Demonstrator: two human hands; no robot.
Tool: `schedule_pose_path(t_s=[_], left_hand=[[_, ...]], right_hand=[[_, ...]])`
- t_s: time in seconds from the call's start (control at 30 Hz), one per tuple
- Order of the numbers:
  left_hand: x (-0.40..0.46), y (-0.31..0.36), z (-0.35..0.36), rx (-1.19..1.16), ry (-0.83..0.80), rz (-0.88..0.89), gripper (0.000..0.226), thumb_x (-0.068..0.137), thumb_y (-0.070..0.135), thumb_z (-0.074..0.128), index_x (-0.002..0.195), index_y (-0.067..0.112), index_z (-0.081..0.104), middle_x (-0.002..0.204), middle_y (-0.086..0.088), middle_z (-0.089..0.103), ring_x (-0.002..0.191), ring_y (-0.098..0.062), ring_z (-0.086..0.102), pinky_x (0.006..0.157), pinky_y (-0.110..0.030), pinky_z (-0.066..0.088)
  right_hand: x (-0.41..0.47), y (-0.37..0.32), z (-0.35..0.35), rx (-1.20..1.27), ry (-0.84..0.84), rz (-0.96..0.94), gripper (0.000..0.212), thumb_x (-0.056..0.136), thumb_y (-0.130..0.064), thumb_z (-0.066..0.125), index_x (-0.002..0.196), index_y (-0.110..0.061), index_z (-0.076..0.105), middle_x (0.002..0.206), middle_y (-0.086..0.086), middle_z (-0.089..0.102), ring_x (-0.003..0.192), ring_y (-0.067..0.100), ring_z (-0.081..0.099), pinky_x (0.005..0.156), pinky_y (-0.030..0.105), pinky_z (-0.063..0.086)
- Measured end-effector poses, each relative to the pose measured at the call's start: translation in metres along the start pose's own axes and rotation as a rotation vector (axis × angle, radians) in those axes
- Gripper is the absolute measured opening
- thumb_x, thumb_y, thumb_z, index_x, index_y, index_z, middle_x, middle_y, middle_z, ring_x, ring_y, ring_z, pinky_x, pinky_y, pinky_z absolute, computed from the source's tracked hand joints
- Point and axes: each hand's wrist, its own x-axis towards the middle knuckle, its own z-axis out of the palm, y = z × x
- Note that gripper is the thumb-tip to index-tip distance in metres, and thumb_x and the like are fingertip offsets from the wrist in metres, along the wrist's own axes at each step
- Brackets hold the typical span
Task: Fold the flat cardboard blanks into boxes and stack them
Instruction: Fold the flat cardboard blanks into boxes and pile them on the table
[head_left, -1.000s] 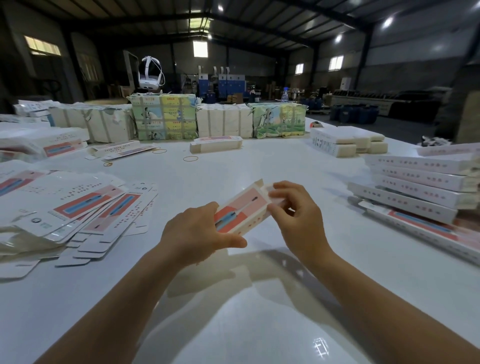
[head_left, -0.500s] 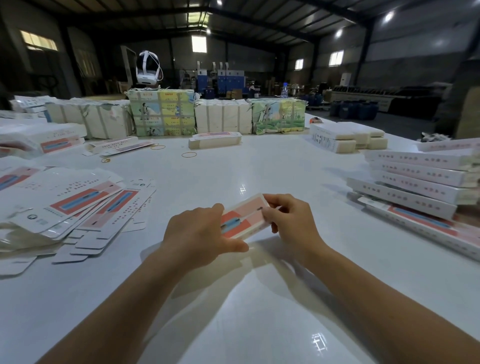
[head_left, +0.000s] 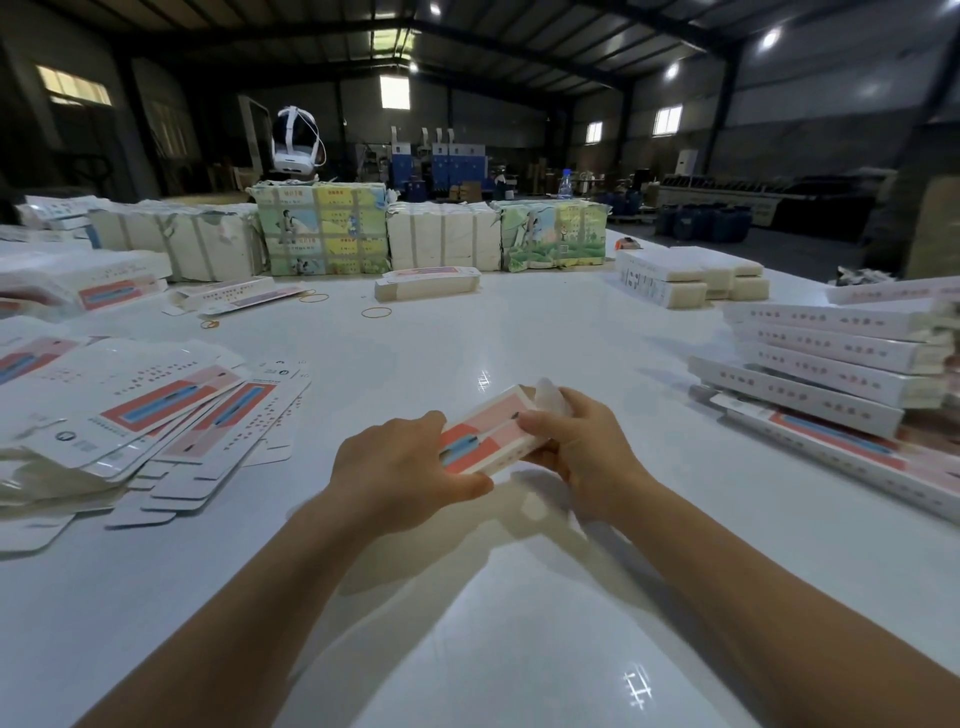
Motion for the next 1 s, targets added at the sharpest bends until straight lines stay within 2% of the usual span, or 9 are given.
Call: schedule_pose_path(t_s=[0.13,0.3,0.37,0.43,0.5,0.57,0.73,0.87,1.0], left_hand=[[0.0,0.003,0.002,0.035,0.029,0.001,0.05,0.075,0.074,0.051,0.094,0.031,0.036,0.085,0.013,0.048,0.064,-0.007,0.047,0.051,-0.02,0.032],[-0.003,0.014,0.006,0.059,0.08,-0.013,0.049,0.078,0.072,0.047,0.101,0.03,0.037,0.089,0.014,0.048,0.068,-0.01,0.049,0.052,-0.023,0.028],[-0.003,0.022,0.01,0.077,0.141,-0.038,0.044,0.08,0.069,0.043,0.095,0.028,0.034,0.085,0.011,0.048,0.067,-0.014,0.047,0.05,-0.026,0.024],[-0.003,0.024,0.011,0.133,0.198,-0.025,0.045,0.081,0.068,0.045,0.097,0.027,0.034,0.09,0.01,0.048,0.071,-0.014,0.047,0.052,-0.027,0.026],[-0.003,0.02,0.011,0.177,0.288,0.011,0.053,0.081,0.068,0.048,0.112,0.026,0.038,0.101,0.009,0.052,0.081,-0.015,0.053,0.058,-0.027,0.033],[-0.003,0.018,0.011,0.204,0.375,0.047,0.061,0.082,0.067,0.049,0.124,0.025,0.037,0.109,0.008,0.054,0.091,-0.015,0.057,0.061,-0.027,0.036],[-0.006,0.02,0.01,0.177,0.468,0.119,0.067,0.08,0.063,0.056,0.129,0.02,0.042,0.109,0.004,0.058,0.09,-0.018,0.059,0.061,-0.028,0.033],[-0.008,0.022,0.005,0.144,0.561,0.21,0.067,0.059,0.047,0.084,0.106,0.005,0.063,0.08,-0.007,0.066,0.061,-0.026,0.063,0.046,-0.028,0.04],[-0.008,0.021,0.003,0.196,0.608,0.249,0.07,0.049,0.045,0.089,0.099,0.002,0.067,0.072,-0.007,0.066,0.051,-0.025,0.06,0.04,-0.026,0.041]], right_hand=[[-0.012,0.009,0.008,-0.844,0.075,-0.426,0.014,0.099,-0.015,0.045,0.095,-0.014,0.058,0.089,0.002,0.068,0.081,0.018,0.067,0.072,0.028,0.056],[-0.016,0.012,0.017,-1.198,-0.01,-0.528,0.022,0.101,-0.018,0.037,0.118,-0.009,0.048,0.1,0.008,0.063,0.082,0.019,0.055,0.073,0.028,0.042],[-0.021,0.014,0.023,-1.116,-0.028,-0.551,0.018,0.099,-0.016,0.041,0.108,-0.007,0.053,0.085,0.009,0.063,0.071,0.02,0.05,0.067,0.031,0.039],[-0.024,0.008,0.025,-0.769,-0.003,-0.421,0.02,0.098,-0.018,0.047,0.092,-0.007,0.063,0.076,0.012,0.065,0.069,0.024,0.055,0.07,0.033,0.047],[-0.019,0.0,0.021,-0.309,-0.004,-0.192,0.025,0.097,-0.02,0.052,0.089,-0.008,0.073,0.087,0.014,0.071,0.085,0.028,0.067,0.083,0.036,0.055],[-0.015,-0.005,0.015,-0.05,-0.044,-0.052,0.021,0.094,-0.011,0.055,0.104,-0.002,0.071,0.1,0.014,0.073,0.098,0.026,0.068,0.09,0.035,0.055],[-0.014,-0.004,0.015,-0.046,-0.022,-0.082,0.02,0.088,0.001,0.059,0.097,-0.009,0.074,0.096,0.011,0.074,0.093,0.025,0.07,0.082,0.029,0.057],[-0.018,-0.008,0.015,0.011,-0.036,-0.132,0.023,0.088,-0.002,0.061,0.083,-0.017,0.078,0.091,0.01,0.075,0.087,0.022,0.072,0.073,0.024,0.057],[-0.021,-0.011,0.017,0.052,-0.045,-0.114,0.024,0.086,-0.004,0.063,0.078,-0.019,0.08,0.089,0.009,0.075,0.085,0.021,0.072,0.071,0.023,0.057]])
